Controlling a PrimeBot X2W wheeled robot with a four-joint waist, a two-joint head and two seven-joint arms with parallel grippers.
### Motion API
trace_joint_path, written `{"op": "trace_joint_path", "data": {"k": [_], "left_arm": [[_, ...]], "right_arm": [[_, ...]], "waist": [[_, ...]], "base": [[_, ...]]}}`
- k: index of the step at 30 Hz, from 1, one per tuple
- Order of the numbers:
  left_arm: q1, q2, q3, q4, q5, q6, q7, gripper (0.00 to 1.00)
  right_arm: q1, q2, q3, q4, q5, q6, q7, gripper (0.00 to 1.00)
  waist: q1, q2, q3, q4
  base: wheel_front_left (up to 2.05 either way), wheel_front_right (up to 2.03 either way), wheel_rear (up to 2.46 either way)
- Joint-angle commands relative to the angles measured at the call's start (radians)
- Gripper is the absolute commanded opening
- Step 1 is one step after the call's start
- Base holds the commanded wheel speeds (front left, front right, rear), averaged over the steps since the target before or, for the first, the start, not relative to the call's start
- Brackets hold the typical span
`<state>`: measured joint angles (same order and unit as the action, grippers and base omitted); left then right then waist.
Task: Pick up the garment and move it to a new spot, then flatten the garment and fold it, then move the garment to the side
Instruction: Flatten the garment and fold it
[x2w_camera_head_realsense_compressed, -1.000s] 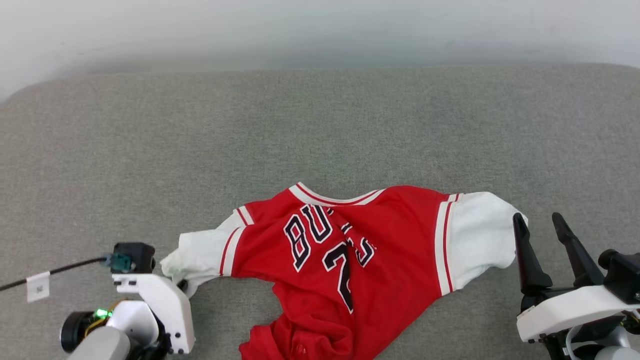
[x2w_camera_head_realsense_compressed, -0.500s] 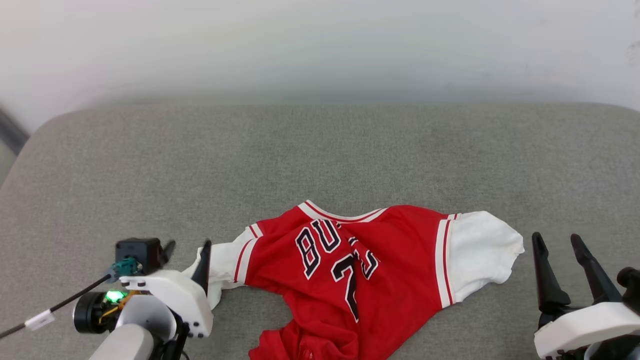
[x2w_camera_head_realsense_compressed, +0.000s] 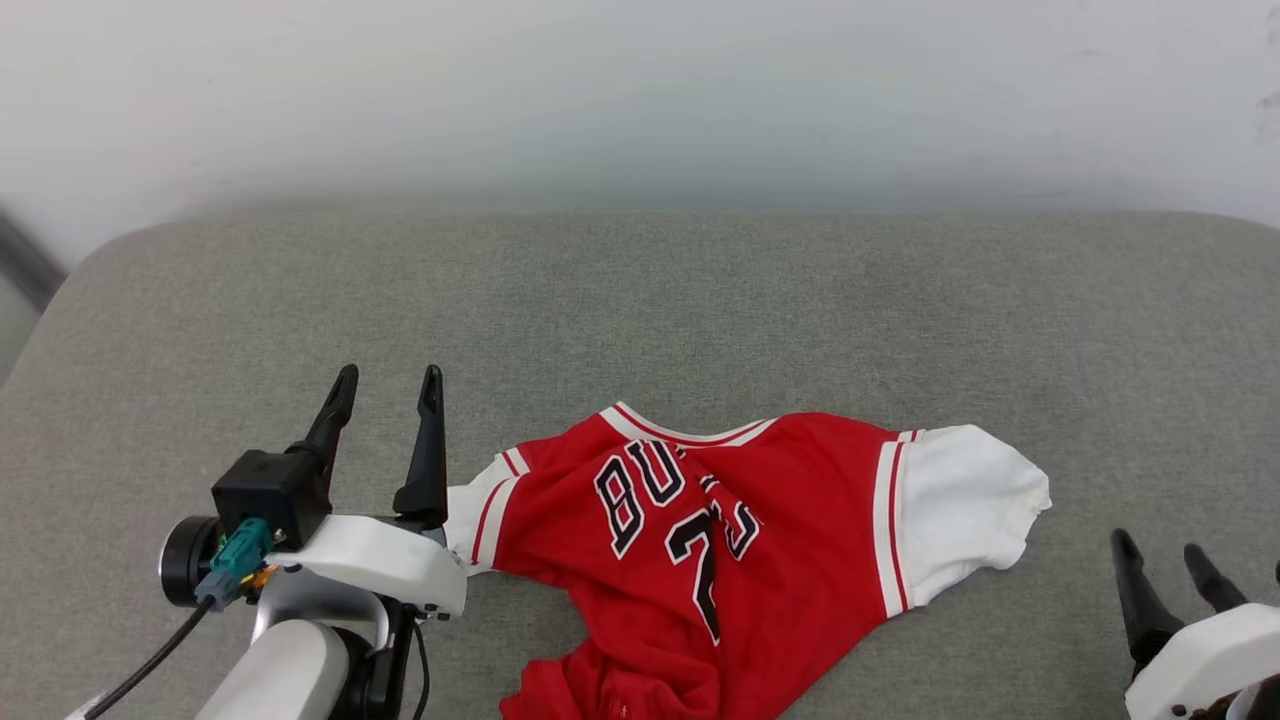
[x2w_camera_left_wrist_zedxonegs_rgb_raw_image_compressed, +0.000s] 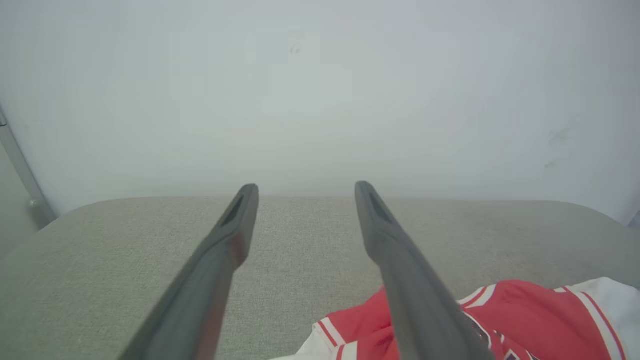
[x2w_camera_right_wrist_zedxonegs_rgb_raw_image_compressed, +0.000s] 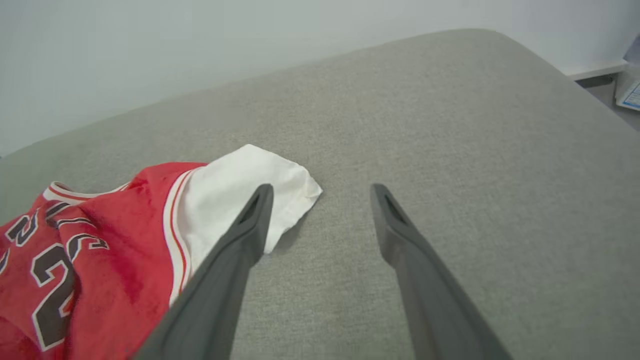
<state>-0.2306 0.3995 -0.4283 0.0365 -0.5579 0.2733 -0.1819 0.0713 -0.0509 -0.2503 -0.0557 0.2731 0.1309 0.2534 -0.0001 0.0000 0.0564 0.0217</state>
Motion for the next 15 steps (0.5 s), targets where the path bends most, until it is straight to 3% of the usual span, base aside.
{"op": "trace_joint_path", "data": {"k": [1, 9, 15], "left_arm": [[0.012, -0.003, 0.001, -0.022, 0.008, 0.009, -0.01, 1.0], [0.001, -0.011, -0.013, -0.082, 0.021, 0.016, -0.017, 1.0], [-0.034, -0.029, -0.026, -0.087, 0.022, 0.002, -0.027, 1.0]], "right_arm": [[-0.023, 0.0, -0.017, 0.029, 0.009, 0.0, 0.092, 1.0], [-0.125, -0.072, -0.029, 0.096, 0.054, 0.0, 0.385, 1.0], [-0.255, -0.113, -0.015, 0.152, 0.065, 0.0, 0.512, 1.0]], "waist": [[0.0001, 0.0, 0.012, 0.011], [0.0001, 0.0, 0.084, 0.058], [0.0001, 0.0, 0.166, 0.107]], "base": [[0.0, 0.0, 0.0], [0.0, 0.0, 0.0], [0.0, 0.0, 0.0]]}}
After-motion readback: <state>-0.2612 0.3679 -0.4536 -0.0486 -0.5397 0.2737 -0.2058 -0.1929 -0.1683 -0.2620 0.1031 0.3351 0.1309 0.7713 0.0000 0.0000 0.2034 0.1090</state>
